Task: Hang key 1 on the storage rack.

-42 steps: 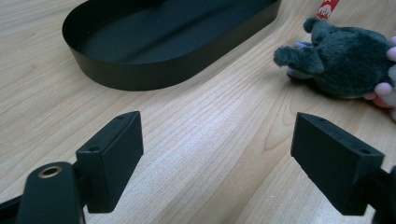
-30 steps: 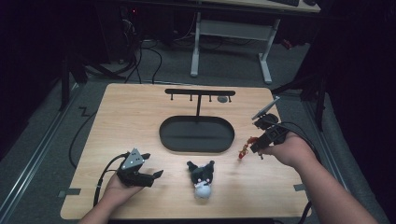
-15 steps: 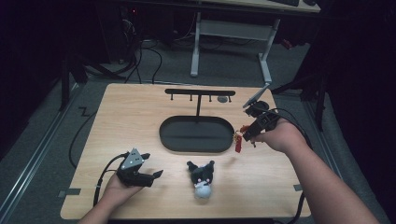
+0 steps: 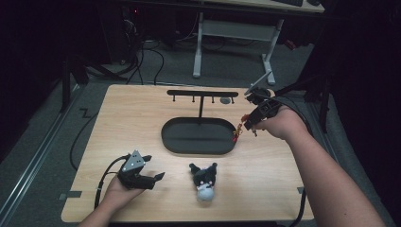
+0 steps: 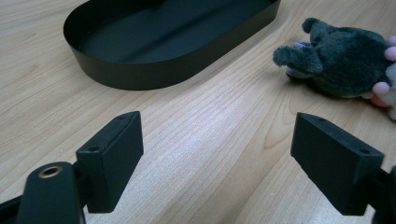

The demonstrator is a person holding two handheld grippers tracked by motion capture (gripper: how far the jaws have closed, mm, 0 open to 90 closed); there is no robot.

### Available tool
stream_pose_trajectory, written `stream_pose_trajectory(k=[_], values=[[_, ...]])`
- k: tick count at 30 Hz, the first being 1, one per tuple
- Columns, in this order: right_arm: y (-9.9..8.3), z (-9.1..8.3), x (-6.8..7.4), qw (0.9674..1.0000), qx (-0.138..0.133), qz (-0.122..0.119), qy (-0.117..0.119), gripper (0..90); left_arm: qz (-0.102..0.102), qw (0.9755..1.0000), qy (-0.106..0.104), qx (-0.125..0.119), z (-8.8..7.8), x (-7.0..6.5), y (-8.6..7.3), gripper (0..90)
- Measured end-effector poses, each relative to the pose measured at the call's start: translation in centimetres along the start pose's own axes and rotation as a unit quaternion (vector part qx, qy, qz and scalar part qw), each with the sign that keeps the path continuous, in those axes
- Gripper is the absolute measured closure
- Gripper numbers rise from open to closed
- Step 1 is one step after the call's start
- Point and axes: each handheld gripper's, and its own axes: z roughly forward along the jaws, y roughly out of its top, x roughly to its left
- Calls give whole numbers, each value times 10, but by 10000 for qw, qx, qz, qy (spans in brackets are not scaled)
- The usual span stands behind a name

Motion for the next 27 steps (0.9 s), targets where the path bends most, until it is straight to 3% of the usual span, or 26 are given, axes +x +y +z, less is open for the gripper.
stream_pose_trajectory(k=[14,27], values=[[25,0,-10,9999,-32,144,-60,658,-1,10000,10,-24,0,1,0,172],[52,5,-14,9999,-24,113,-12,658,-8,10000,30,-21,0,2,-1,172]])
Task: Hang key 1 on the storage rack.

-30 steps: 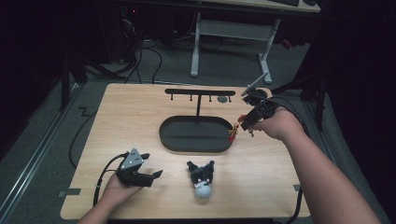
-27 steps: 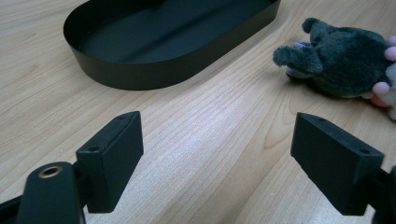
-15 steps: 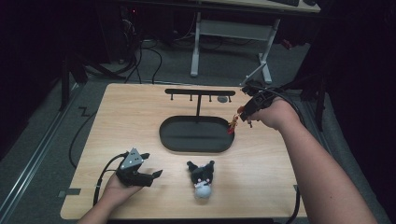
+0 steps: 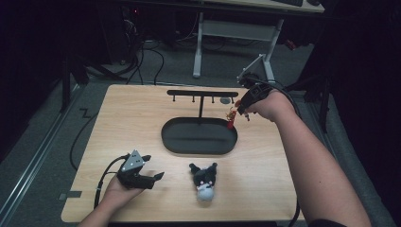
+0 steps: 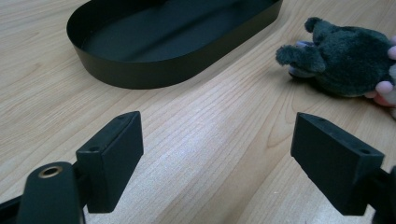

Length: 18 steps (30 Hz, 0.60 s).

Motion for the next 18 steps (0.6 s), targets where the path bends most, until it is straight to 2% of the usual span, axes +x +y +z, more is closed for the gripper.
stream_pose_trajectory(k=[18], values=[[18,-4,-8,9997,-159,140,-89,658,14,10000,-27,-16,1,0,0,172]])
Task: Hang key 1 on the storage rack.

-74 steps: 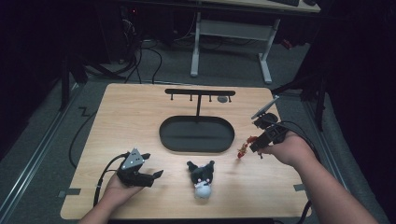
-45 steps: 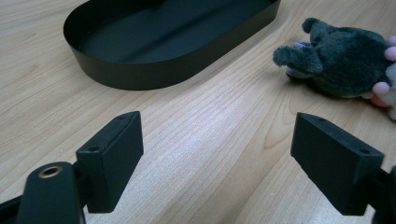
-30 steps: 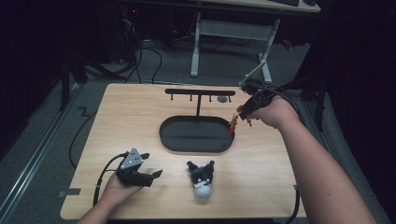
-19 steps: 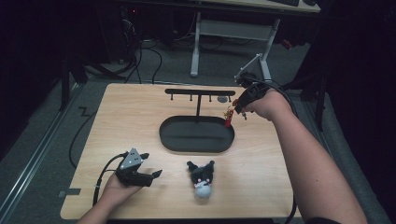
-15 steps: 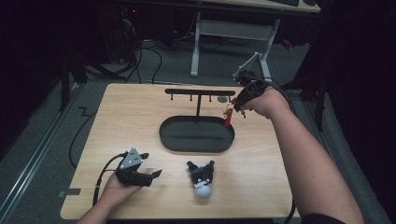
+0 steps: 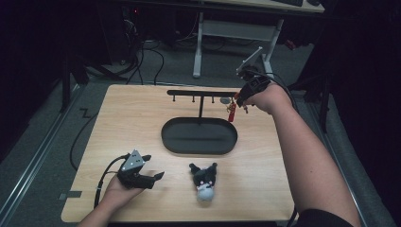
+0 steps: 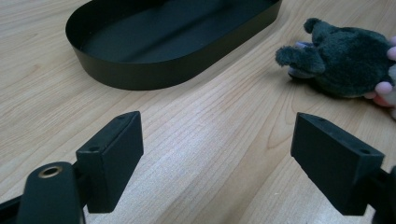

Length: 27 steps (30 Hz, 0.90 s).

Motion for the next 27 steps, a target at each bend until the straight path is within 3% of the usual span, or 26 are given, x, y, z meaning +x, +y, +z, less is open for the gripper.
stream_pose_trajectory(k=[13,19,27], values=[[-10,25,-8,9998,133,125,-46,657,11,10000,-10,13,0,0,0,172],[-22,58,-9,9995,132,208,177,653,13,10000,-18,23,0,0,0,174],[-29,84,-11,9991,120,283,301,652,5,10000,-18,29,1,0,0,175]])
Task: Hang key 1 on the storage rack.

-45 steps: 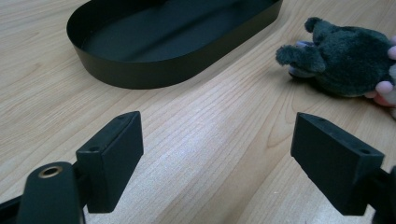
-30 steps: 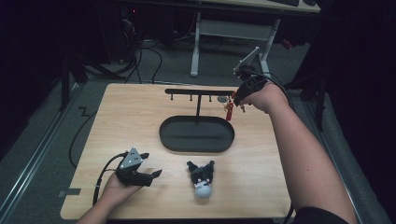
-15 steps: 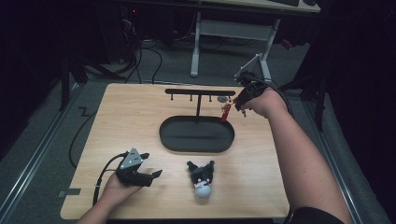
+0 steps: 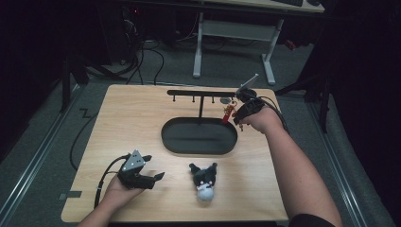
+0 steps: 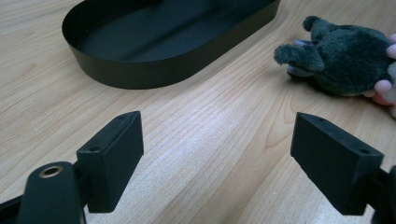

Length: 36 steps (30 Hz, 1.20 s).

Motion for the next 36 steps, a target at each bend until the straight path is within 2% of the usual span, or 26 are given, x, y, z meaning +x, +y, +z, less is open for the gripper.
stream_pose_trajectory(k=[2,3,4,6,11,13,16,20,21,23,24,25,27,28,29,30,32,33,34,36], values=[[-1,6,-2,10000,-46,69,9,651,5,10000,-4,8,-1,0,0,175],[-2,10,-3,9999,-133,68,47,597,2,10000,-2,6,-1,0,0,175],[-2,10,-3,9999,-133,68,47,597,-1,10000,1,3,-1,1,0,175],[-4,15,-5,9996,-231,153,109,480,0,10000,5,7,0,0,0,175],[-13,15,-6,9990,-367,200,169,450,2,10000,-27,33,1,0,0,183],[-24,14,-7,9982,-529,217,179,445,-4,10000,-62,20,1,0,1,186],[-34,14,-7,9979,-588,224,152,442,13,10000,-85,42,1,-1,2,191],[-62,18,-5,9958,-873,248,104,437,24,9999,-134,51,2,-3,3,196],[-78,23,-4,9942,-1043,267,19,428,28,9999,-142,51,2,-3,3,199],[-85,25,-3,9934,-1122,222,-58,426,18,9999,-163,39,2,-3,4,202],[-93,29,-2,9924,-1208,171,-167,419,17,9998,-176,54,2,-3,4,202],[-113,41,0,9893,-1406,28,-385,414,14,9998,-182,47,3,-4,4,206],[-128,49,3,9864,-1538,-50,-571,413,-5,9998,-200,63,3,-5,4,207],[-139,55,5,9845,-1648,-70,-593,413,-10,9998,-203,66,4,-5,4,208],[-139,55,5,9845,-1648,-70,-593,413,-10,9998,-203,66,4,-5,4,208],[-153,62,5,9816,-1842,-30,-510,415,-11,9997,-214,88,5,-6,4,209],[-167,69,7,9773,-2051,-65,-530,425,-23,9997,-213,108,6,-7,4,209],[-167,69,7,9773,-2051,-65,-530,425,-23,9997,-213,108,6,-7,4,209],[-180,76,7,9731,-2248,-55,-498,427,-47,9997,-213,124,6,-7,4,208],[-192,81,11,9680,-2446,-128,-539,430,-90,9997,-214,117,6,-7,3,208]])
